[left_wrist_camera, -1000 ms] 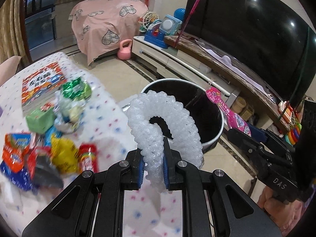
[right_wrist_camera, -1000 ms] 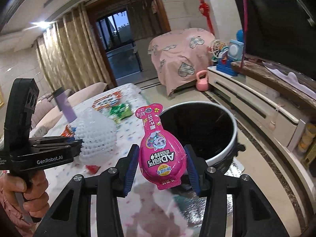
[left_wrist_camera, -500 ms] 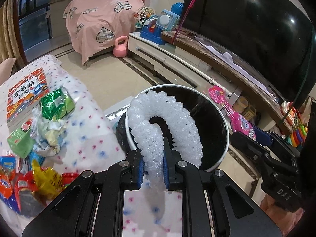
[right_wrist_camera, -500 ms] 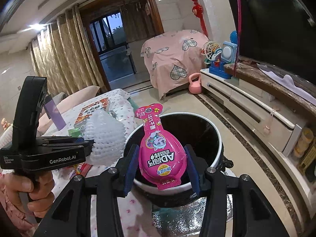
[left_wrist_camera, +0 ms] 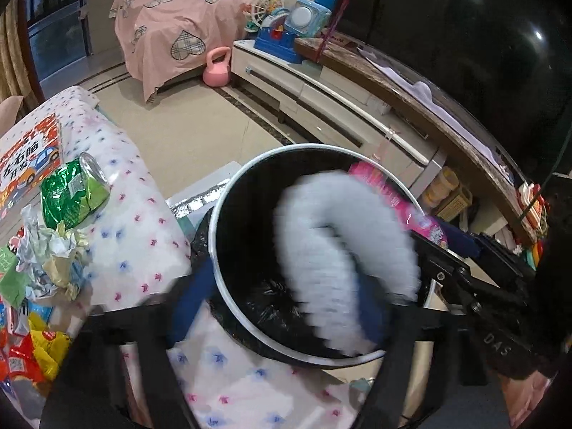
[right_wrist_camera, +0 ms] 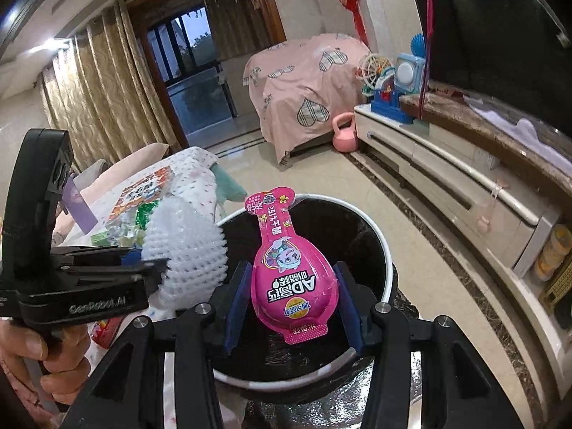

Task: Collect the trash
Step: 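Open left tool over the bin while right tool drops the pink package in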

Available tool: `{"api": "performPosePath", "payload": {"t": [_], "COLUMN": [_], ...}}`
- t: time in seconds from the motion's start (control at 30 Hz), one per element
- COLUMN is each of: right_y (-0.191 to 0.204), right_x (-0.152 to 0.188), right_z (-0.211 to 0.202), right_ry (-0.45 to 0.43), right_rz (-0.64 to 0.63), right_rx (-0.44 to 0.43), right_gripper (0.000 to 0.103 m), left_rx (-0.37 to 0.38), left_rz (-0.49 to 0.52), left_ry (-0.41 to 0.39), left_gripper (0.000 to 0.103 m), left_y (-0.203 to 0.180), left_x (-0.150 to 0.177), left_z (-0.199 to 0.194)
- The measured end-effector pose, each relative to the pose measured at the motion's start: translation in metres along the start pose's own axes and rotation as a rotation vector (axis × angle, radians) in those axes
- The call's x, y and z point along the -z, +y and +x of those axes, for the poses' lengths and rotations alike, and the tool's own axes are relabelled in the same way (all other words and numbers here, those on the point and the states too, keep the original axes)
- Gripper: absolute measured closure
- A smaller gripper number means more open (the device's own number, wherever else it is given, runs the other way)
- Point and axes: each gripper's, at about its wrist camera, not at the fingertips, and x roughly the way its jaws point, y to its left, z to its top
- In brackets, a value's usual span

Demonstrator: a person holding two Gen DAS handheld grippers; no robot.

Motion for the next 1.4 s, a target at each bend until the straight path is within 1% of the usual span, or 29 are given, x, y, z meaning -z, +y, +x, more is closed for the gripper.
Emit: {"api": "performPosePath", "payload": {"t": [0.03,0.07,0.1,0.13,0.17,0.33,0.4,0.57,0.73,0.77,0.9,0.97,1.07,1.1,1.13,1.23,1.37,1.4], "right_y": [-0.003,-0.007,-0.01,-0.012,-0.014,-0.014,-0.012,-0.001,0.005,0.005,0.008,0.011,0.014,0.014,0.013,0.007,0.0,-0.001], "right_x": [0.0,0.0,0.0,0.0,0.001,0.004,0.005,0.002,-0.003,-0.004,-0.006,-0.006,-0.004,-0.003,-0.002,0.0,0.001,0.002], "right_z": [0.002,0.004,0.004,0.002,-0.001,-0.021,-0.03,-0.044,-0.042,-0.039,-0.027,-0.02,-0.006,-0.004,0.002,0.008,0.019,0.022], "right_ry": [0.007,0.014,0.014,0.009,0.002,-0.043,-0.068,-0.095,-0.068,-0.055,-0.013,0.01,0.055,0.064,0.078,0.08,0.094,0.099], "right_rz": [0.014,0.029,0.045,0.06,0.071,0.111,0.123,0.131,0.122,0.122,0.114,0.101,0.084,0.081,0.076,0.087,0.117,0.122], "right_rx": [-0.006,-0.016,-0.019,-0.018,-0.018,-0.023,-0.029,-0.07,-0.146,-0.172,-0.231,-0.259,-0.273,-0.269,-0.256,-0.236,-0.217,-0.199], "right_gripper": [0.051,0.047,0.036,0.028,0.027,0.026,0.026,0.026,0.026,0.026,0.028,0.031,0.051,0.069,0.09,0.091,0.092,0.092], "left_rx": [-0.001,-0.004,-0.005,-0.004,-0.005,-0.011,-0.001,-0.02,0.014,0.012,0.014,0.017,0.031,0.033,0.035,0.051,0.089,0.096], "left_rz": [-0.002,-0.006,-0.011,-0.018,-0.025,-0.05,-0.054,-0.016,0.036,0.043,0.069,0.09,0.12,0.126,0.131,0.113,0.045,0.032], "left_ry": [0.0,0.004,0.004,0.003,0.003,0.004,0.002,-0.019,-0.035,-0.035,-0.025,-0.024,-0.025,-0.024,-0.023,-0.02,-0.038,-0.043], "left_gripper": [0.023,0.023,0.023,0.022,0.022,0.022,0.022,0.022,0.022,0.022,0.022,0.022,0.022,0.022,0.022,0.021,0.018,0.018], "left_y": [0.001,0.003,0.005,0.008,0.011,0.02,0.021,0.011,0.0,-0.001,-0.004,-0.007,-0.01,-0.01,-0.009,-0.002,0.015,0.017], "left_x": [0.001,0.001,0.002,0.003,0.005,0.016,0.018,0.019,0.019,0.018,0.018,0.019,0.022,0.023,0.025,0.03,0.037,0.038], "left_z": [-0.001,-0.002,-0.003,-0.005,-0.006,-0.013,-0.015,-0.019,-0.022,-0.022,-0.018,-0.016,-0.017,-0.017,-0.018,-0.023,-0.041,-0.045]}}
